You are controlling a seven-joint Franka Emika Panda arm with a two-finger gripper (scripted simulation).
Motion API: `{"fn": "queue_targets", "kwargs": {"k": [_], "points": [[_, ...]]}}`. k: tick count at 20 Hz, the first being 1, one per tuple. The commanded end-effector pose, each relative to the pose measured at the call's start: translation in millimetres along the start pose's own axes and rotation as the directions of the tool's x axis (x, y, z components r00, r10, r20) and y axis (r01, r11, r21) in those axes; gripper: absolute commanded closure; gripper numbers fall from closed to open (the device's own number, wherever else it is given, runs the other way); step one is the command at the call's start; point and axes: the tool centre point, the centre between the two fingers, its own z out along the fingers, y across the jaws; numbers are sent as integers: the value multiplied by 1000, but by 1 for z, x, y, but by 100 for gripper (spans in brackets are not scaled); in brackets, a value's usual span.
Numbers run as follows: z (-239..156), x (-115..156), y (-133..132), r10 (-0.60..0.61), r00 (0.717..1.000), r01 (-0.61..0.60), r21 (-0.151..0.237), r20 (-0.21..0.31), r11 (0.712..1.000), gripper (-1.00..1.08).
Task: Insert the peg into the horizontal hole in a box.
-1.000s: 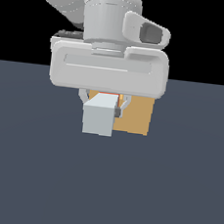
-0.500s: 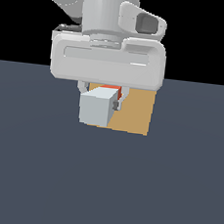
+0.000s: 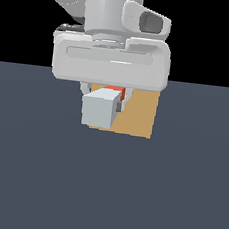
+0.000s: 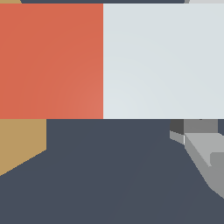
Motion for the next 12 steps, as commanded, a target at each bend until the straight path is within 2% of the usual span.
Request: {"fn": "queue_targets", "kwargs": {"k": [1,7,12], "points": [[0,0,0,0,1000,0,-1,0,1000,108],[-1,18,0,0,1000,0,-2,0,1000,108],[-1,54,-1,0,1000,0,-3,0,1000,108]]}}
